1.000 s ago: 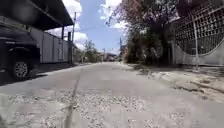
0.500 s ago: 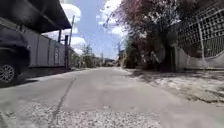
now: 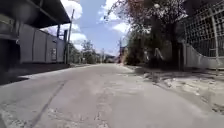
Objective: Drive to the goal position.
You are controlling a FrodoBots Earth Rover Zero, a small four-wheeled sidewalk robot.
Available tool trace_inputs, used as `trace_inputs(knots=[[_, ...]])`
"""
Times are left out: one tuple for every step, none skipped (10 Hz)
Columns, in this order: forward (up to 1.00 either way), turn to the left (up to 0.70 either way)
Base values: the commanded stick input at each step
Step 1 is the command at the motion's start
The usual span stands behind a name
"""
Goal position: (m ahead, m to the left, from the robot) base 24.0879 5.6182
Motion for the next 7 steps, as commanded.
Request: trace_inputs(knots=[[1.0, -0.33], [1.0, -0.28], [1.0, 0.0], [1.0, 0.0], [1.0, 0.0], [1.0, 0.0], [1.0, 0.0]])
